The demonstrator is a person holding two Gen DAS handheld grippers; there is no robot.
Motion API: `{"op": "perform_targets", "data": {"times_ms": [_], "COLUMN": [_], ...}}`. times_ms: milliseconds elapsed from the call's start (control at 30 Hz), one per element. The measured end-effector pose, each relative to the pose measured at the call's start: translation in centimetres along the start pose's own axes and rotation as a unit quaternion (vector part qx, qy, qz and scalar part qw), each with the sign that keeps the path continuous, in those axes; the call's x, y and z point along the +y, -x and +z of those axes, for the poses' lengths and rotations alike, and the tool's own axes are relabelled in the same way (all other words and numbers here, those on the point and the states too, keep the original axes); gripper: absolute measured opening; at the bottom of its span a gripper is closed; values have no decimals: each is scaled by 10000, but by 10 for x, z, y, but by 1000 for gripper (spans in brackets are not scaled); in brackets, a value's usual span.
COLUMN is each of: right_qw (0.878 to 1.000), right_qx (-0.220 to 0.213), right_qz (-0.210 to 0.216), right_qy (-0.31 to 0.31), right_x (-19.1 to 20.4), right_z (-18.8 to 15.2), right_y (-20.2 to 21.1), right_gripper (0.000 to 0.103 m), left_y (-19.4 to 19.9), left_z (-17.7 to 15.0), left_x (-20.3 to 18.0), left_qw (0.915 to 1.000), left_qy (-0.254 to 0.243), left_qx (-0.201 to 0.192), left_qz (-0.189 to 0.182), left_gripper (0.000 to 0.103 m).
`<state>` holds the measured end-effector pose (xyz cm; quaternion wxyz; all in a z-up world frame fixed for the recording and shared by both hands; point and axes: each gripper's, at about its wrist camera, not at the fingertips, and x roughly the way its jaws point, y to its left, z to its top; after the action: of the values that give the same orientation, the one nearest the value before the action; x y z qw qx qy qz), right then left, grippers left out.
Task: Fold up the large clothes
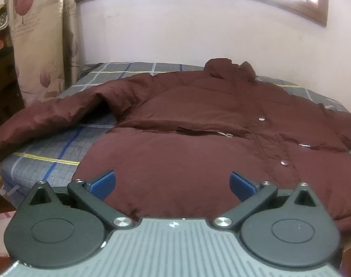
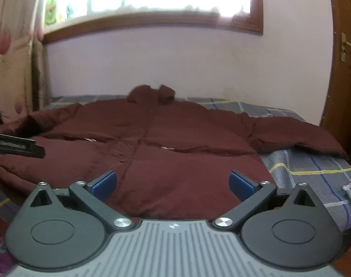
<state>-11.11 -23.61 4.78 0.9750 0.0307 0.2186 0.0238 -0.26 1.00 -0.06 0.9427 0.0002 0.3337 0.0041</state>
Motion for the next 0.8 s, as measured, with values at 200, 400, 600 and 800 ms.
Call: {"op": "perform_targets", "data": {"times_ms": [200, 400, 600, 800], "right_qw": [9985, 9965, 9957, 9951], "right_qx": [400, 633, 722, 760], "right_qz": [-350, -535, -578, -630], "right_qy": [-88, -126, -98, -110], "right_x": [-8, -17, -21, -23], "right_z": [0, 0, 0, 0], "right_y": [-16, -27, -34, -38], "right_gripper": [103, 103, 103, 103], "left_y": [-1, -3, -2, 5], "left_z": [0, 3, 2, -4], "left_x": [-5, -5, -8, -4], "left_qw": [9999, 10000, 9999, 9978], "left_qy": [-78, -60, -39, 404], "left_qx": [-91, -47, -87, 28], "left_qz": [17, -53, -60, -524], "left_gripper": [103, 103, 103, 103]}}
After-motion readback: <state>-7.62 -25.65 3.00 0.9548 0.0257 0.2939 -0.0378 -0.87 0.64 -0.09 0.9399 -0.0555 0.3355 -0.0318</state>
